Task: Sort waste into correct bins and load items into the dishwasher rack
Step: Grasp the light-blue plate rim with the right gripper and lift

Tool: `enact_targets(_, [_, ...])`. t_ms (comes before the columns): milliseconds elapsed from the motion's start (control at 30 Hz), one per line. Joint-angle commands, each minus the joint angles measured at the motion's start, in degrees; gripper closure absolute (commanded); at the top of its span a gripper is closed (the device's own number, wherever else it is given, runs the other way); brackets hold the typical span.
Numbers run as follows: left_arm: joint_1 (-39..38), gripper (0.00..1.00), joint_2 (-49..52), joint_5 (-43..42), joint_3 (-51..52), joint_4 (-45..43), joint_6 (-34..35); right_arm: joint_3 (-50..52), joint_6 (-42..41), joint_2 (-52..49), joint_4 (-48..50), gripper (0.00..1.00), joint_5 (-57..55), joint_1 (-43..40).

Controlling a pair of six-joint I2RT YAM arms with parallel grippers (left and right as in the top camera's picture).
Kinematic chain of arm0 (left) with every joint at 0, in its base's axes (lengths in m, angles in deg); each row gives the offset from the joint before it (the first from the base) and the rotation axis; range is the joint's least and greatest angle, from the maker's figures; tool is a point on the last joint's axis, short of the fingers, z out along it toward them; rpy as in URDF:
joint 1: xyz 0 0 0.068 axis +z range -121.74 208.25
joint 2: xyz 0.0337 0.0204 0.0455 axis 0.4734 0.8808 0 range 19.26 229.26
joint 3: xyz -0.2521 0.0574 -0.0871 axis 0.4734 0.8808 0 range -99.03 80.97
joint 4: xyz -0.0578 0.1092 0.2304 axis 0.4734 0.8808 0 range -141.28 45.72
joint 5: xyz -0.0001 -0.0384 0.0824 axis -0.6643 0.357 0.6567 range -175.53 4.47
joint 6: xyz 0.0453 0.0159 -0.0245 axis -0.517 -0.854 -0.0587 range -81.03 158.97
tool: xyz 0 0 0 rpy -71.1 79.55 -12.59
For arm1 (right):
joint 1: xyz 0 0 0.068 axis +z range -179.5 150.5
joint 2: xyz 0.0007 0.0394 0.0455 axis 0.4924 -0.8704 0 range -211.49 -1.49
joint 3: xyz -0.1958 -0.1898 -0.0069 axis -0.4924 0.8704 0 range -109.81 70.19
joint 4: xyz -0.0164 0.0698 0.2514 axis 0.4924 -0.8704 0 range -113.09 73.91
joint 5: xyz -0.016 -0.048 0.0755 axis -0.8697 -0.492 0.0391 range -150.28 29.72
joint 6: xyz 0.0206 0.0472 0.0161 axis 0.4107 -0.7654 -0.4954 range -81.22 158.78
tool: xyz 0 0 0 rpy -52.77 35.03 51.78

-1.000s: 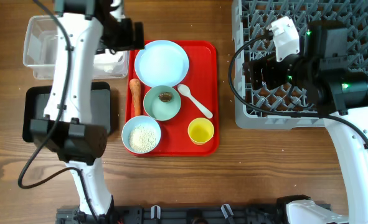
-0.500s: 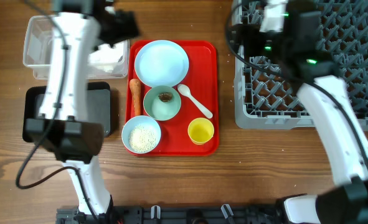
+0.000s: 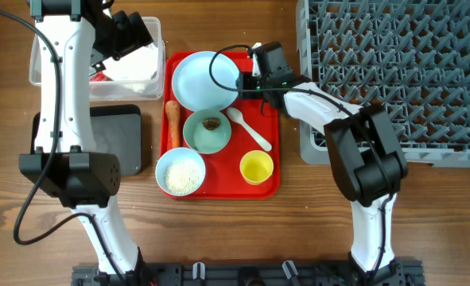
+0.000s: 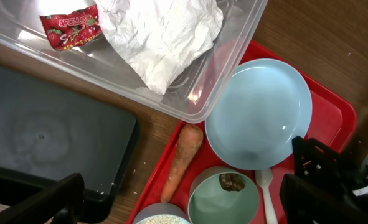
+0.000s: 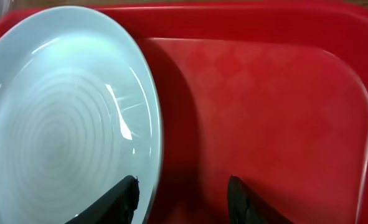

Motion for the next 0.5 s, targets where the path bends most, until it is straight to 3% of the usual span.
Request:
enact_targets(0, [-0.22, 0.0, -0.57, -0.48, 0.0, 0.02, 0.98, 0.02, 1.01, -3.28, 0.31, 0.54, -1.29, 0.33])
enact_targets(67, [-0.22, 0.0, -0.57, -0.48, -0.02, 0.0, 0.98, 0.02, 1.27, -4.02, 0.72, 0.76, -1.29, 0.33])
enact_targets(100, [-0.22, 0.0, -0.57, -0.48, -0.02, 0.0, 0.98, 0.02, 1.92, -4.13, 0.63, 0.8, -1.29, 0.35])
enact_targets(267, [-0.22, 0.0, -0.57, -0.48, -0.02, 0.0, 0.98, -0.22, 5.11, -4.07, -6.6, 0.79, -10.86, 2.58])
enact_targets(467, [-0.22, 0.0, -0.57, -0.48, -0.02, 0.0, 0.98, -0.44, 7.23, -2.01, -11.63, 0.96, -10.64, 0.35])
